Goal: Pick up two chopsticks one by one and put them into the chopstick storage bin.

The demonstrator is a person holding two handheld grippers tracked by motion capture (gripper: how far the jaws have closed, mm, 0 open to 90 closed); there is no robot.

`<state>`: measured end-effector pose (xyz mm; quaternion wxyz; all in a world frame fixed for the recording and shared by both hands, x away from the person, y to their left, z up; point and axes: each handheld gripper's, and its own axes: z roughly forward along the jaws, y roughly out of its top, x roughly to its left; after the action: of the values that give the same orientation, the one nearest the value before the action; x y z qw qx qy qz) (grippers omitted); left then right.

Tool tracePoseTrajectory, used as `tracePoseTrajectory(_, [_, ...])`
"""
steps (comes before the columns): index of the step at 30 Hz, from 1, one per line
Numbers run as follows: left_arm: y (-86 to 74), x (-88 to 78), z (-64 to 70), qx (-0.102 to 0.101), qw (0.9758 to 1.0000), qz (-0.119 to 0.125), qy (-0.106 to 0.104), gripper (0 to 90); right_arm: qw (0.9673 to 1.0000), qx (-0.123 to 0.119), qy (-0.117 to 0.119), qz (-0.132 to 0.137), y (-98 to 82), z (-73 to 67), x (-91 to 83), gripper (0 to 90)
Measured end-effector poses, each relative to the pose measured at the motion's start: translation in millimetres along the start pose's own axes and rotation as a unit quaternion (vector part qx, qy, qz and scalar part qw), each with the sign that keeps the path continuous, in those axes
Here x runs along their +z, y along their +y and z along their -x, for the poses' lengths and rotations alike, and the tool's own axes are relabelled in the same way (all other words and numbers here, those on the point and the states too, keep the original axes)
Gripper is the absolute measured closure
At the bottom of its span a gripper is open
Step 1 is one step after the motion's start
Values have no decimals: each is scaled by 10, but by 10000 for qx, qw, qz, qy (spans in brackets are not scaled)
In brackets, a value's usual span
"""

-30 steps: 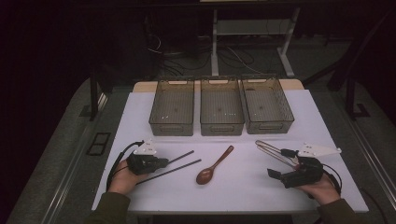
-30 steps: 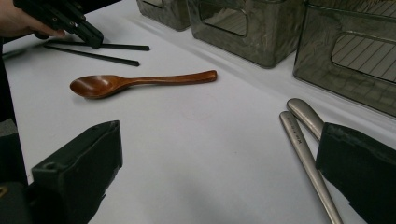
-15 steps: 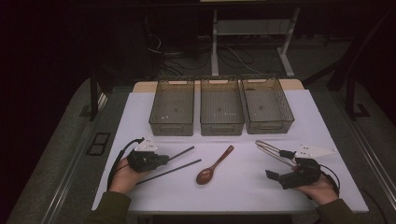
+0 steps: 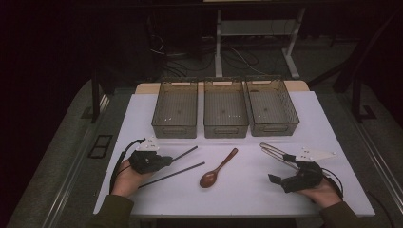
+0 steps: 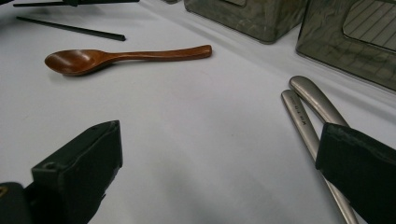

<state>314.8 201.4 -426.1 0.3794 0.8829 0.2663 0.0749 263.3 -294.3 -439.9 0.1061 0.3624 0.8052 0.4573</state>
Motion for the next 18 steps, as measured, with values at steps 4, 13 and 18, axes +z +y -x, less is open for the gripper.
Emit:
tracePoseTrajectory(4, [32, -14, 22, -24, 10000, 37, 6, 850, 10000, 17, -1, -1, -5, 10, 7, 0])
tracePoseTrajectory(13, [96, -48, 47, -147, 9996, 229, -42, 849, 10000, 30, 34, 12, -2, 5, 0, 0])
tracePoseTrajectory(18, [170, -81, 65, -293, 9989, 376, -27, 851, 10000, 28, 38, 16, -1, 4, 3, 0])
